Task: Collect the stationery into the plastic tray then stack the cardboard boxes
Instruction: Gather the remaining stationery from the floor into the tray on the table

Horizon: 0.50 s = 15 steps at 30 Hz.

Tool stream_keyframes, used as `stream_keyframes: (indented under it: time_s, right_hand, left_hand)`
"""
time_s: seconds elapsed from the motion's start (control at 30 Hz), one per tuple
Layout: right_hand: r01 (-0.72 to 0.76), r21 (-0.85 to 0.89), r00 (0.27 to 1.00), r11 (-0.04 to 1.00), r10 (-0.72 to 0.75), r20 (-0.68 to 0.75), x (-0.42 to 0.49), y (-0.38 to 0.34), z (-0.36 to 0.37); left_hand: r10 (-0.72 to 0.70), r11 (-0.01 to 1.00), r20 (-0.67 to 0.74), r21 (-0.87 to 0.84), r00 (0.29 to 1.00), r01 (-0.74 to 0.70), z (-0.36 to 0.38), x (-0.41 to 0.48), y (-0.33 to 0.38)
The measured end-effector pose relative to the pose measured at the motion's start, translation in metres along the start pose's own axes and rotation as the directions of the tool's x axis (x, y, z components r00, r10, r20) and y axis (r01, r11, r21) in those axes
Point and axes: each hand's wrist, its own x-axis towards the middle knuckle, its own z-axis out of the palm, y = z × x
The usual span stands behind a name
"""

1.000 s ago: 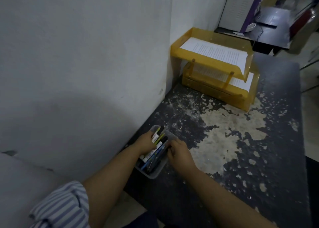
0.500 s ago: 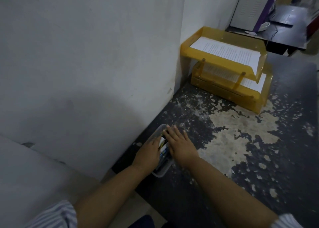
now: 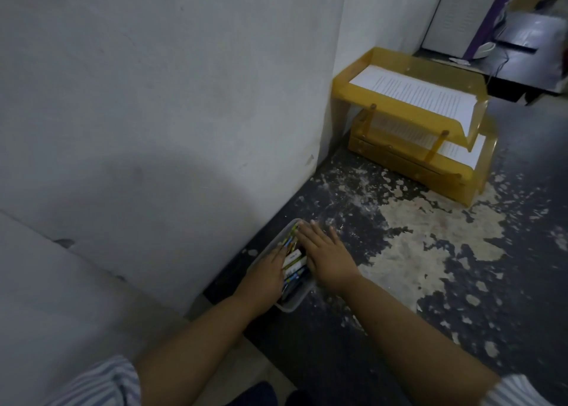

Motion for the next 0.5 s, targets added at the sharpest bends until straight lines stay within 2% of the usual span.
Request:
stream_keyframes:
  time_s: [0.1, 0.2, 0.4, 0.5]
  right_hand:
    - [0.031, -0.069, 0.997, 0.997, -0.026, 0.069, 0.013, 0.001, -0.007]
    - [0.04, -0.155, 0.98, 0.987, -0.009, 0.198, 0.015, 0.001, -0.002]
    - [0.033, -0.119, 0.941, 0.992, 0.009, 0.338, 0.015, 0.003, -0.006]
    - [0.015, 0.013, 0.947, 1.0, -0.019, 0.32, 0.014, 0.006, -0.014]
  left_hand:
    - [-0.033, 0.999, 0.028, -0.023, 0.999, 0.034, 0.0, 0.005, 0.006]
    - [-0.037, 0.999, 0.041, 0.0, 0.998, 0.037, 0.002, 0.004, 0.006]
    - [0.025, 0.98, 0.098, 0.194, 0.995, -0.043, 0.007, -0.007, 0.001]
    - [0.063, 0.967, 0.102, 0.238, 0.993, -0.086, 0.007, -0.01, 0.0]
